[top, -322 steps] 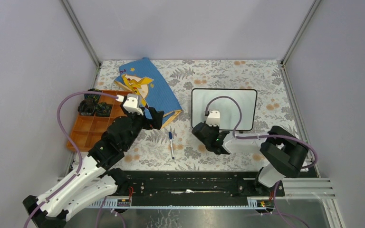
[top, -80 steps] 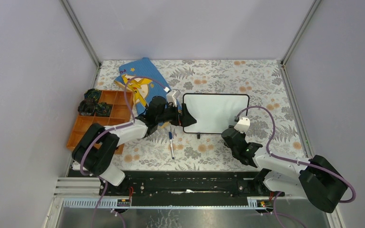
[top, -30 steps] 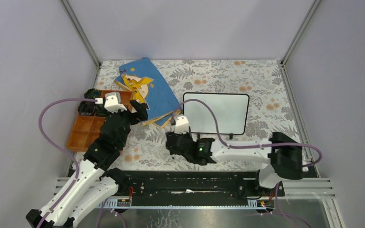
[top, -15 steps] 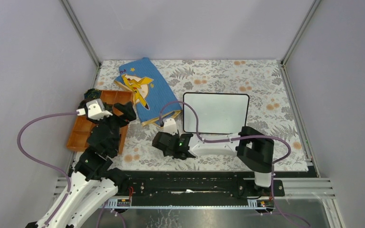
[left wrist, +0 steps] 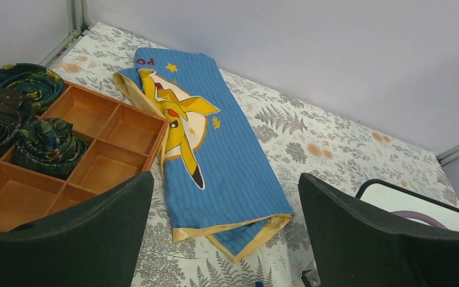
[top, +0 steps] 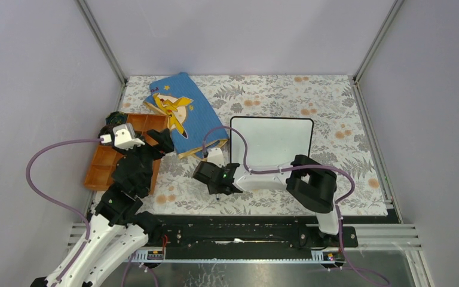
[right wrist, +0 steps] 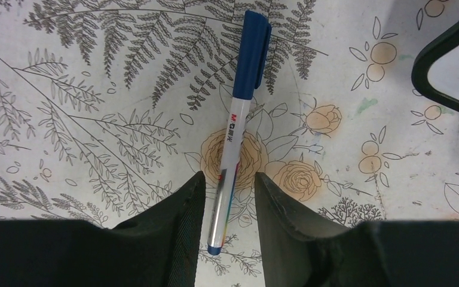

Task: Write a sentence on the whiteboard
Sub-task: Open the whiteboard marker at the center of the board.

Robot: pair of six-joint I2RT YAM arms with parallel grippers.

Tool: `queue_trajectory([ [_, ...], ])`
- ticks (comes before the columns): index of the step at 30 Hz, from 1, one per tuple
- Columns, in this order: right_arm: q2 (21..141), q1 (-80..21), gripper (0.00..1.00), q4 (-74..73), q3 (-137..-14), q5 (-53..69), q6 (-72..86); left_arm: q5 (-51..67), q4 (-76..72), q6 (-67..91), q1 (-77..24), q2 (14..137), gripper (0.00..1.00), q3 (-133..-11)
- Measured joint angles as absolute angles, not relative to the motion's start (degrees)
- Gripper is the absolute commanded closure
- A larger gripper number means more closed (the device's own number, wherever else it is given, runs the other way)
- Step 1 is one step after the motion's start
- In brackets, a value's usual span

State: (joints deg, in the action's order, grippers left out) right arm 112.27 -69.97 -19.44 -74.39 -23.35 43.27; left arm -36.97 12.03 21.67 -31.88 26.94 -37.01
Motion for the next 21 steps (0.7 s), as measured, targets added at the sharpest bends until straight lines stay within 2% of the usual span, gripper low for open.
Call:
queue_trajectory([
  [11, 113.25, -69.14, 0.64, -19.46, -74.41, -21.82, 42.76, -36.42, 12.03, 21.65, -31.97, 27.03, 0.01, -36.99],
  [21, 114.50, -69.10, 0.64, -20.82, -76.20, -21.91, 41.63, -36.42, 12.03, 21.65, -32.23, 27.05, 0.01, -36.99],
])
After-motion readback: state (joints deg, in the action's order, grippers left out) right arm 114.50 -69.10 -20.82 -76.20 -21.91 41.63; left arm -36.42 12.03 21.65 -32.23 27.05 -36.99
